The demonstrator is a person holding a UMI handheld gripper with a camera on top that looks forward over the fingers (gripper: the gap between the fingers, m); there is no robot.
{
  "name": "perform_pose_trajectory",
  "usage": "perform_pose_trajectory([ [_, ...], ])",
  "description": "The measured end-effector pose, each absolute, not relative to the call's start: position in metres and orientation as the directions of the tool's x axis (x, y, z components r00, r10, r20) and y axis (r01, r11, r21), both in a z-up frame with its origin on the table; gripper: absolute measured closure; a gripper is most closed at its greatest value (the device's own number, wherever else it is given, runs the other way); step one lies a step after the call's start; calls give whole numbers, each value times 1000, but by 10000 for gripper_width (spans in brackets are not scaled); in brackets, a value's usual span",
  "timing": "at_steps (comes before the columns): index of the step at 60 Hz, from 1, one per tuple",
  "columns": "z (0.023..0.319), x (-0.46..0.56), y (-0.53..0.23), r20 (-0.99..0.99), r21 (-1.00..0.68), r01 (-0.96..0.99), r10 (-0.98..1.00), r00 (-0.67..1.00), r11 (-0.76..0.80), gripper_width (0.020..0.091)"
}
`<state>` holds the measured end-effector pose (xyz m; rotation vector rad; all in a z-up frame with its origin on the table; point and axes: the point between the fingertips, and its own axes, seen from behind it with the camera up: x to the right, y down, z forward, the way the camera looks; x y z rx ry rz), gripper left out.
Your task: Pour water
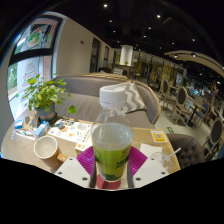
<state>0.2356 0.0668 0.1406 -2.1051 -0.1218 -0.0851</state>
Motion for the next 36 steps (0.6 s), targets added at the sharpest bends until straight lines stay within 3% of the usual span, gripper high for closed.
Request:
perform_pose_trajectory([
  [25,55,242,54,-34,-843,-6,42,999,-538,682],
  [36,58,241,53,-26,-882,-5,39,999,-471,635],
])
